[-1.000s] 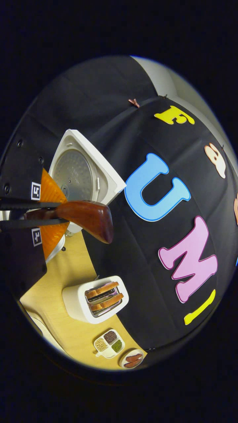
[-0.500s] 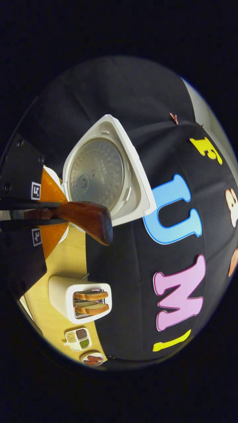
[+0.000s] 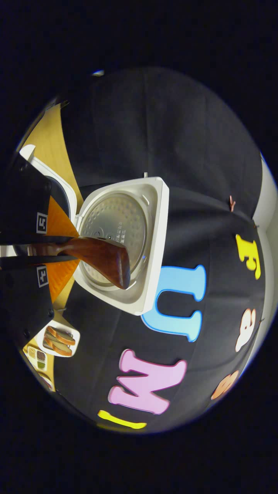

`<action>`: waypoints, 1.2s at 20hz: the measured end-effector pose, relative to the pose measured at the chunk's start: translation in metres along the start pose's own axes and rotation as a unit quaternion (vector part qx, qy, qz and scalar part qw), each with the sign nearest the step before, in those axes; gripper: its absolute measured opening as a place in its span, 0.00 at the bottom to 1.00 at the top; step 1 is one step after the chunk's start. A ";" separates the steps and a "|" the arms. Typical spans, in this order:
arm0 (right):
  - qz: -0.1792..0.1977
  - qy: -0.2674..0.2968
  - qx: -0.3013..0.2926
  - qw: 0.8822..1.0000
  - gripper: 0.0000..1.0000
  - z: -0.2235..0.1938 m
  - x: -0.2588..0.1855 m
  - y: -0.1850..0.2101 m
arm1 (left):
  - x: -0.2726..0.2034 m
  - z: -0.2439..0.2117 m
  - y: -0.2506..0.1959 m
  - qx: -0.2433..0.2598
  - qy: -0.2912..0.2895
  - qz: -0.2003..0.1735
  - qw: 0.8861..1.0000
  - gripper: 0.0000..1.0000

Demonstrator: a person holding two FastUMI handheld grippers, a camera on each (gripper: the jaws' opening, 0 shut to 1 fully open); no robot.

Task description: Close the left gripper, press the button to open the rice cooker; take a wooden spoon from the chopstick holder with the right hand, scoop a spoonful of rice and pour it into the rice cooker, then put the wooden spoon back into the chopstick holder.

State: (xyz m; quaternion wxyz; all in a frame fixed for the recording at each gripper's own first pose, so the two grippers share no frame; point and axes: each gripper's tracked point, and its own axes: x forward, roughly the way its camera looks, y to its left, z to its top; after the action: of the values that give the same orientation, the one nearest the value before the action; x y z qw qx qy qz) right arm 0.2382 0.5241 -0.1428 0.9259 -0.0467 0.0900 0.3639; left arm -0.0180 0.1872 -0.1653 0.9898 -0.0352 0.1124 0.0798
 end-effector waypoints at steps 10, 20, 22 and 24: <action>0.059 -0.024 -0.132 0.989 0.16 0.008 -0.021 0.035 | 0.000 0.000 -0.009 0.001 -0.002 -0.006 1.000 0.99; 0.067 0.016 0.231 0.971 0.16 0.025 -0.032 0.011 | -0.011 0.002 -0.020 0.008 -0.004 -0.004 1.000 0.99; 0.075 0.008 0.293 0.953 0.16 0.035 -0.045 0.004 | -0.013 0.004 -0.024 0.012 -0.005 -0.004 1.000 0.99; 0.085 -0.009 0.357 0.930 0.16 0.051 -0.065 -0.011 | -0.014 0.006 -0.030 0.022 -0.008 -0.006 1.000 0.99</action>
State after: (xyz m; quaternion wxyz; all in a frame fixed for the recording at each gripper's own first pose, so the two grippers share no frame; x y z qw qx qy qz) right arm 0.2060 0.4803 -0.0800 0.8477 0.2984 0.2092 0.3855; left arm -0.0255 0.1561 -0.1542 0.9917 -0.0139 0.1059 0.0718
